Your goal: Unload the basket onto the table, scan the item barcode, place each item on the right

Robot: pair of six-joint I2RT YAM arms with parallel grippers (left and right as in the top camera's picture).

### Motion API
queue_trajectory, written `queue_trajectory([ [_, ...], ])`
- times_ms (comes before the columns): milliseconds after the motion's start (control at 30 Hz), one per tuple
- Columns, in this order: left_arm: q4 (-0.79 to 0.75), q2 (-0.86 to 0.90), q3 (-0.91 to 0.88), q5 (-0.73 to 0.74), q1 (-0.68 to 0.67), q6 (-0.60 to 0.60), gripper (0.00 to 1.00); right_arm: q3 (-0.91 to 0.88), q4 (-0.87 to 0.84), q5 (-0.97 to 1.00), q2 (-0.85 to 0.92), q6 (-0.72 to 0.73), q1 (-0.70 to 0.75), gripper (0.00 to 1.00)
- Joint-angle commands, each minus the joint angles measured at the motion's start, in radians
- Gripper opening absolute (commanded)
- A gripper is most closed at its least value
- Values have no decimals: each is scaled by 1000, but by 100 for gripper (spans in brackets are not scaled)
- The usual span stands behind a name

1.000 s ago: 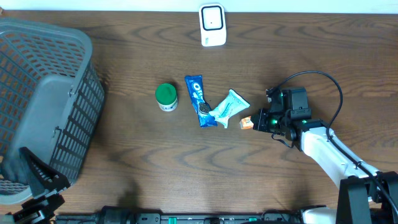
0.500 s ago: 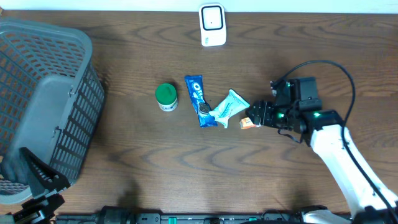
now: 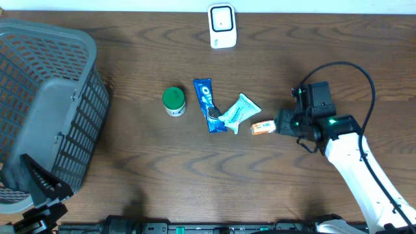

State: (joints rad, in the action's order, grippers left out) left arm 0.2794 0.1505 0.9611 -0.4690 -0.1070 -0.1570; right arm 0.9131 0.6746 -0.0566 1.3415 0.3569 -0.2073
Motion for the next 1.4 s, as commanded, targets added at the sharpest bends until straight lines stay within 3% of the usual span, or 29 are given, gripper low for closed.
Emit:
queue_trajectory([
  [0,-9,-11,-6,13,2,5,98,6,-79,51,37,5,-22,5],
  [33,-9,-11,-6,13,2,5,98,6,-103,47,53,5,-24,1],
  [333,-9,-11,-6,13,2,5,98,9,-242,40,281,2,-81,1],
  [767,-8,-11,-8,13,2,5,98,30,-29,-77,248,2,-82,1],
  [800,-8,-11,-8,13,2,5,98,43,-4,-81,236,2,-82,5],
  [833,-8,-11,-8,13,2,4,98,56,20,-84,227,2,-82,26],
  [867,-8,-11,-8,13,2,5,98,76,55,-89,216,2,-82,54],
  [933,-8,-11,-8,13,2,5,98,128,139,-92,204,2,-82,88],
  [967,-8,-11,-8,13,2,5,98,164,197,-92,204,2,-82,99],
  [1100,-8,-11,-8,13,2,5,98,267,366,-91,207,-9,-83,99],
  [1367,-9,-11,-8,13,2,5,98,266,463,-76,290,122,-83,99],
])
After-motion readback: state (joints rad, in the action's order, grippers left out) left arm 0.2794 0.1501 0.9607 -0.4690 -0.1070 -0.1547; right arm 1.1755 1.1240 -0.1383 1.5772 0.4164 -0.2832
